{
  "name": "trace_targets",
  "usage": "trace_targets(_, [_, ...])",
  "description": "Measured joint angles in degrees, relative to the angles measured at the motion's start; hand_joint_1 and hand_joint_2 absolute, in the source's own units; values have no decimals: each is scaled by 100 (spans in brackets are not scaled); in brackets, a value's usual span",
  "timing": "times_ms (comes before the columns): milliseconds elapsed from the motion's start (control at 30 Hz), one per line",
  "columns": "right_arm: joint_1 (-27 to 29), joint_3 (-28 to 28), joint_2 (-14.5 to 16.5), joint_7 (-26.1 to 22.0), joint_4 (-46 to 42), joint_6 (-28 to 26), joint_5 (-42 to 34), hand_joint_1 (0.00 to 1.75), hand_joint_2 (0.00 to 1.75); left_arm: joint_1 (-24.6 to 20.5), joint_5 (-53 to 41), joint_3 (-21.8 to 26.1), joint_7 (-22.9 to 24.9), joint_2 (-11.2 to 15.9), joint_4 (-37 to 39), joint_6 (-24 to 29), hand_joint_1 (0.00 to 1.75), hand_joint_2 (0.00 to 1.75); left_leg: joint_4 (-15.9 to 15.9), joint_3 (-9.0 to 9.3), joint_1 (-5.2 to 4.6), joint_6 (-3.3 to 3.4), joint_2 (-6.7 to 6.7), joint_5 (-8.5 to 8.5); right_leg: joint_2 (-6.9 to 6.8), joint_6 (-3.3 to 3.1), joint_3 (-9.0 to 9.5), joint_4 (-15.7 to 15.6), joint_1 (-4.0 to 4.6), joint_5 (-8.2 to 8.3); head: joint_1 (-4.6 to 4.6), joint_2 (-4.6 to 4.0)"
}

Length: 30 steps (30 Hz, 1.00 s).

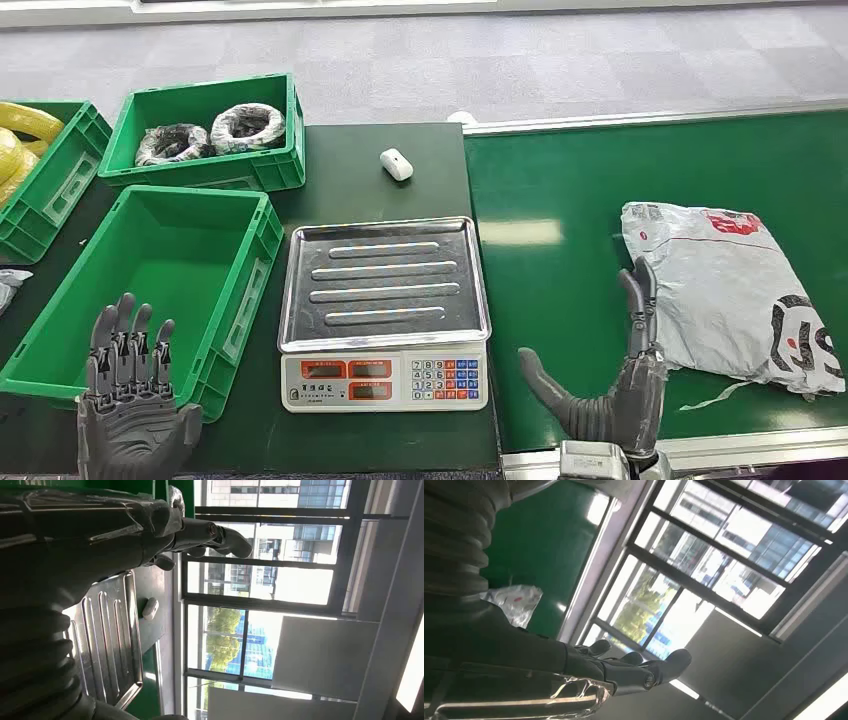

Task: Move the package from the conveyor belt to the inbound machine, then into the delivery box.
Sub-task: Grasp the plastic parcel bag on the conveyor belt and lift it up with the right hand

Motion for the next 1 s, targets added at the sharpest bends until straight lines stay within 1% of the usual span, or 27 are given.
trace_targets(267, [2,-316,85,88,48,-37,110,0,175,31,-18,0,0,0,0,19,0,175,0,0,0,0,0,0,0,0,0,0,0,0,0,1])
trace_targets(333, [2,-418,151,181,54,-37,346,0,175,34,-14,0,0,0,-1,22,0,175,0,2,0,0,-1,0,0,0,-1,0,0,0,0,1])
trace_targets(433, [-45,-928,393,511,99,-39,1125,0,175,53,5,0,0,-15,-4,-28,0,175,0,1,0,0,-1,0,0,0,0,0,1,0,-1,0])
trace_targets(500, [-164,-1513,533,902,229,-39,1660,0,175,62,-4,1,0,-56,-4,-134,0,175,0,1,0,0,-2,0,0,0,1,0,0,0,0,0])
trace_targets(600, [-370,-2334,623,1518,542,-37,2130,0,175,46,-44,9,9,-161,-4,-302,0,175,2,0,-3,2,-4,0,-3,1,5,-1,-5,1,2,1])
trace_targets(700, [-601,-2883,645,1872,852,-3,2414,0,175,-20,-72,51,65,-274,-2,-448,0,175,4,0,-7,5,-3,-2,-5,3,6,-1,-10,2,1,1])
trace_targets(767, [-765,-3099,648,2031,1024,29,2608,0,175,-71,-104,85,94,-348,5,-542,0,175,4,2,-7,5,-3,-2,-5,3,5,-1,-10,2,0,1])
trace_targets(867, [-979,-3274,641,2251,1229,69,2933,0,175,-116,-150,140,99,-457,35,-650,0,175,4,6,-4,5,-3,-1,-5,3,4,-1,-7,2,-1,2])
trace_targets(1000, [-1138,-3397,631,2353,1385,83,3068,0,175,-145,-156,189,97,-542,72,-687,0,175,4,7,-1,4,-4,-1,-5,2,3,0,-3,2,-1,1])
